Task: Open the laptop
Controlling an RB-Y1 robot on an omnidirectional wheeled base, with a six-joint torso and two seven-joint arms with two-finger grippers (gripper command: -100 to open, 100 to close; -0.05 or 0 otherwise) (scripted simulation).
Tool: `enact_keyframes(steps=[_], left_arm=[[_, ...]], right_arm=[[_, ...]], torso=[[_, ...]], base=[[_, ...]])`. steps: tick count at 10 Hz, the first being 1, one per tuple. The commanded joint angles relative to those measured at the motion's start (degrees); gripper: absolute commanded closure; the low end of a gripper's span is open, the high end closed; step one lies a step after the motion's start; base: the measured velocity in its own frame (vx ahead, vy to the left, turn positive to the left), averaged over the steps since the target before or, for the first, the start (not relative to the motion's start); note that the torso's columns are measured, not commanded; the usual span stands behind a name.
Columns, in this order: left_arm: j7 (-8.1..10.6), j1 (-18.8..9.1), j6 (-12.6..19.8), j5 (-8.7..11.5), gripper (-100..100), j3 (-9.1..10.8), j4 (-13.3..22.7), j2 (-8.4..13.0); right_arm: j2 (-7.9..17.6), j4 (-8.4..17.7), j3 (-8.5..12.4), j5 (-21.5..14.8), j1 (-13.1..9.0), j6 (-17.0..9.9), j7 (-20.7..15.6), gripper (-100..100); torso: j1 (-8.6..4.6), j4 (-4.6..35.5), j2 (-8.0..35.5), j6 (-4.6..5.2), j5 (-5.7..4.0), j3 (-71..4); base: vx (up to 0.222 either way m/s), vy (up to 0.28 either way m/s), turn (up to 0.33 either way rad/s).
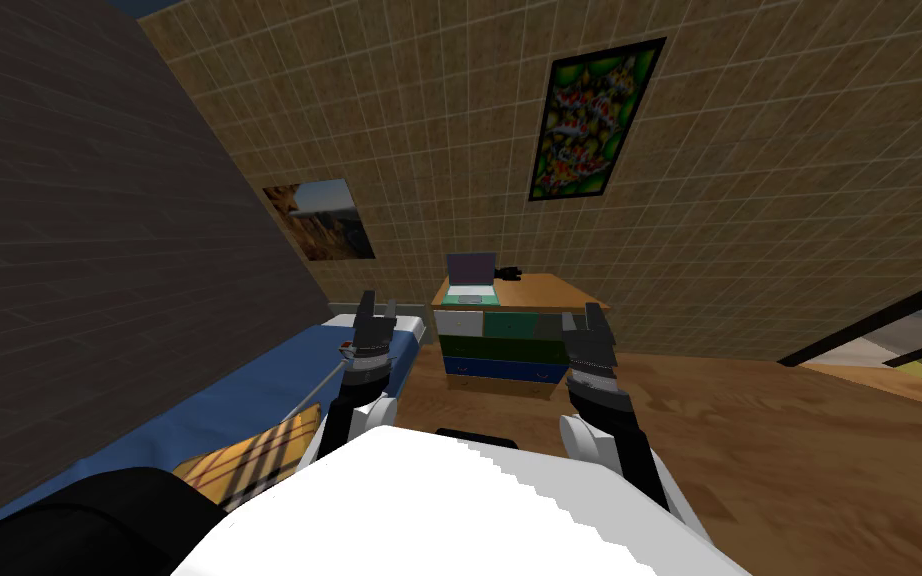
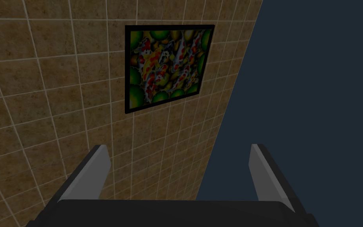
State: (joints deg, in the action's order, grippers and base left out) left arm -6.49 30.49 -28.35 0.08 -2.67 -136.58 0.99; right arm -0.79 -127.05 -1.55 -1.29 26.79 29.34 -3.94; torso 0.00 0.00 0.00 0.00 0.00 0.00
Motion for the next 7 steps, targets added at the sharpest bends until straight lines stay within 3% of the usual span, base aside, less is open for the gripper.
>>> enact_keyframes(steps=[1, 7], left_arm=[[0.0, 0.0, 0.0, 0.0, 0, 0.0, 0.0, 0.0], [0.0, 0.0, 0.0, 0.0, 0, 0.0, -0.01, 0.0]], right_arm=[[0.0, 0.0, 0.0, 0.0, 0.0, 0.0, 0.0, 0], [0.0, -0.02, 0.0, 0.0, 0.0, 0.01, 0.0, 0]], torso=[[0.0, 2.35, 2.32, 0.0, 0.0, -4.67], [0.0, 26.91, 26.93, 0.0, 0.0, -53.81]], base=[[0.0, 0.0, 0.0], [0.0, 0.0, 0.0]])
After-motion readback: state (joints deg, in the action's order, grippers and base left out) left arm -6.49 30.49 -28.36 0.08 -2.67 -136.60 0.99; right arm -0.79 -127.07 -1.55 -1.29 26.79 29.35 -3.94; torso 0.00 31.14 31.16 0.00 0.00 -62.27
